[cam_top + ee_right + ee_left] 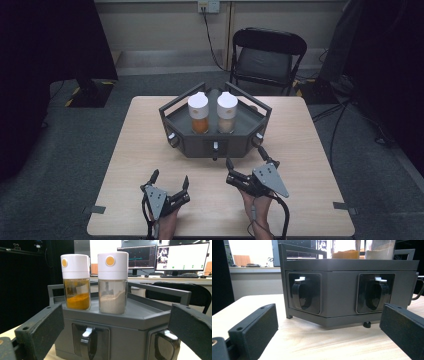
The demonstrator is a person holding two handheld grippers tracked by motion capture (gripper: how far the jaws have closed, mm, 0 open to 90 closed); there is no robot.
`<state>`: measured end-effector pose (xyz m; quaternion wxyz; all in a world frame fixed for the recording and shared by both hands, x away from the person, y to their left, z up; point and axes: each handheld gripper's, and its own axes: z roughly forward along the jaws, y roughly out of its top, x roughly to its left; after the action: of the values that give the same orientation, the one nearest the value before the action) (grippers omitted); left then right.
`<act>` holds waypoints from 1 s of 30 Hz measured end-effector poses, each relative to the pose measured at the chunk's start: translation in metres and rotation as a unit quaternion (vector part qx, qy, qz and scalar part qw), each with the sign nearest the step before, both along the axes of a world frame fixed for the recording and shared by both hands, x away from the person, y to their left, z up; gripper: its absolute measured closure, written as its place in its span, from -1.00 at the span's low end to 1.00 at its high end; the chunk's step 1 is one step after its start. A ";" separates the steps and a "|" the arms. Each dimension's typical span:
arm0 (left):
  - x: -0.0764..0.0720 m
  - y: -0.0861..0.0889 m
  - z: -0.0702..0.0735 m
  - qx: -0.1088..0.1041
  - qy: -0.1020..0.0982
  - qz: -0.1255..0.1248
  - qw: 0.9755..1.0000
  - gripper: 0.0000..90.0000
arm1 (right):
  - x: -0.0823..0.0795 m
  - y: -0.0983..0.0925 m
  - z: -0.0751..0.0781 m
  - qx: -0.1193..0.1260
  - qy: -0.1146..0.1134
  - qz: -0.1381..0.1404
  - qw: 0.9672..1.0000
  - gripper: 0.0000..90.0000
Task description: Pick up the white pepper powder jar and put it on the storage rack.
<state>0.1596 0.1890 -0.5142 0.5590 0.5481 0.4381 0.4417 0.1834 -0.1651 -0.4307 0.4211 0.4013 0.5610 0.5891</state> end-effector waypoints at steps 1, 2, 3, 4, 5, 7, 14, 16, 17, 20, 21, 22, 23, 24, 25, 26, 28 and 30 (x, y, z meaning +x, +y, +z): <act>0.000 0.000 0.000 0.000 0.000 0.000 1.000 -0.98 | -0.001 0.000 -0.001 0.000 0.000 -0.001 1.000 -1.00; 0.000 0.000 0.000 0.000 0.000 0.000 1.000 -0.98 | -0.003 0.000 -0.002 0.000 0.000 -0.002 1.000 -1.00; 0.000 0.000 0.000 0.000 0.000 0.000 1.000 -0.98 | -0.004 -0.001 -0.004 0.000 0.000 -0.003 1.000 -1.00; 0.000 0.000 0.000 0.000 0.000 0.000 1.000 -0.98 | -0.005 -0.001 -0.005 0.000 0.000 -0.004 1.000 -1.00; 0.000 0.000 0.000 0.000 0.000 0.000 1.000 -0.98 | -0.006 -0.001 -0.005 0.001 0.000 -0.006 1.000 -1.00; 0.000 0.000 0.000 0.000 0.000 0.000 1.000 -0.98 | -0.008 -0.002 -0.007 0.002 -0.001 -0.007 1.000 -1.00; 0.000 0.000 0.000 0.000 0.000 0.000 1.000 -0.98 | -0.014 -0.004 -0.014 0.004 0.003 -0.011 1.000 -1.00; 0.000 0.000 0.000 0.000 0.000 0.000 1.000 -0.98 | -0.016 -0.004 -0.017 0.005 0.002 -0.015 1.000 -1.00; 0.000 0.000 0.000 0.000 0.000 0.000 1.000 -0.98 | -0.017 -0.004 -0.019 0.005 0.002 -0.016 1.000 -1.00; 0.000 0.000 0.000 0.000 0.000 0.000 1.000 -0.98 | -0.020 -0.005 -0.023 0.002 0.004 -0.020 1.000 -1.00; 0.000 0.000 0.000 0.000 0.000 0.000 1.000 -0.98 | -0.021 -0.005 -0.025 -0.001 0.005 -0.022 1.000 -1.00; 0.000 0.000 0.000 0.000 0.000 0.000 1.000 -0.98 | -0.021 -0.005 -0.027 -0.002 0.006 -0.023 1.000 -1.00; 0.000 0.000 0.000 0.000 0.000 0.000 1.000 -0.98 | -0.022 -0.005 -0.028 -0.004 0.009 -0.023 1.000 -1.00; 0.000 0.000 0.000 0.000 0.000 0.000 1.000 -0.98 | -0.022 -0.005 -0.029 -0.006 0.010 -0.023 1.000 -1.00; 0.000 0.000 0.000 0.000 0.000 0.000 1.000 -0.98 | -0.023 -0.005 -0.031 -0.007 0.011 -0.023 1.000 -1.00; 0.000 0.000 0.000 0.000 0.000 0.000 1.000 -0.98 | -0.024 -0.006 -0.032 -0.007 0.013 -0.023 1.000 -1.00; 0.000 0.000 0.000 0.000 0.000 0.000 1.000 -0.98 | -0.025 -0.006 -0.034 -0.006 0.016 -0.024 1.000 -1.00; 0.000 0.000 0.000 0.000 0.000 0.000 1.000 -0.98 | -0.027 -0.006 -0.037 -0.007 0.016 -0.025 1.000 -1.00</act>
<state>0.1596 0.1889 -0.5142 0.5592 0.5480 0.4381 0.4417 0.1566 -0.1715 -0.4678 0.4294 0.4217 0.5616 0.5678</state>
